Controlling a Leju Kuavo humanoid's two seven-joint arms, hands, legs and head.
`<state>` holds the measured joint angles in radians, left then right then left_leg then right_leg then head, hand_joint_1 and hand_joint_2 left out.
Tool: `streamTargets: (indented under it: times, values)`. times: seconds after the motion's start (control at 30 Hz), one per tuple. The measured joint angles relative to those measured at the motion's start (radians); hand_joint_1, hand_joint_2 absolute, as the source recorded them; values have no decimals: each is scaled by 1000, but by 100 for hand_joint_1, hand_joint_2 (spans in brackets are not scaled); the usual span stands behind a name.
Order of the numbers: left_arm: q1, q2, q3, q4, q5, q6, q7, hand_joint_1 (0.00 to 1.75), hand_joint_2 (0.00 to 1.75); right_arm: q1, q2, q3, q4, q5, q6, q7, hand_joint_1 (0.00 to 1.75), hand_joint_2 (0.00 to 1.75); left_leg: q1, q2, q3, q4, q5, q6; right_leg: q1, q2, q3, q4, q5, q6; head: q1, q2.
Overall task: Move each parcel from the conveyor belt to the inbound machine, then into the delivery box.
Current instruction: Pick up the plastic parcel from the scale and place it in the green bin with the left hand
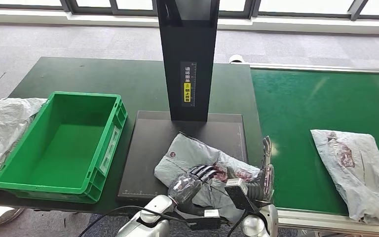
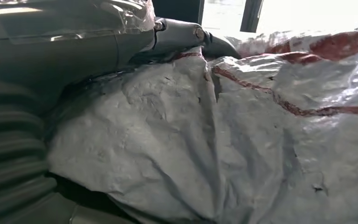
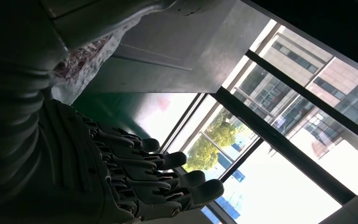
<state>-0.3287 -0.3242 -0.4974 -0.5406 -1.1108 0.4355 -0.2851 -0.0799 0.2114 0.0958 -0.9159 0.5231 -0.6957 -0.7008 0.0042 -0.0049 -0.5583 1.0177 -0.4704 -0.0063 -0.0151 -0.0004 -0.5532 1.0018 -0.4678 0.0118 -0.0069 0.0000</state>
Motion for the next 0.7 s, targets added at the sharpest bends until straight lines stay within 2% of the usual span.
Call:
streamTargets:
  times: [0.13, 0.27, 0.7]
  values:
    - [25, 9, 6, -48, -9, 49, -3, 175, 175, -37, 0, 12, 25, 12, 28, 0, 0, 175, 0, 3, -13, 0, 2, -1, 0, 3, -6, 0, 4, -1, 0, 0]
    - [61, 20, 46, -148, -21, 92, -7, 175, 175, -84, -3, 39, 75, -25, 9, 0, 0, 175, 0, 4, -16, 0, 12, -1, 0, 4, -19, 0, 12, -1, 0, 0]
    - [101, 23, 142, -280, 32, 214, -81, 175, 175, -97, -19, 85, 118, -42, -4, 0, 0, 175, 0, 1, -27, 0, 16, -1, 0, 2, -29, 1, 15, -1, 0, 0]
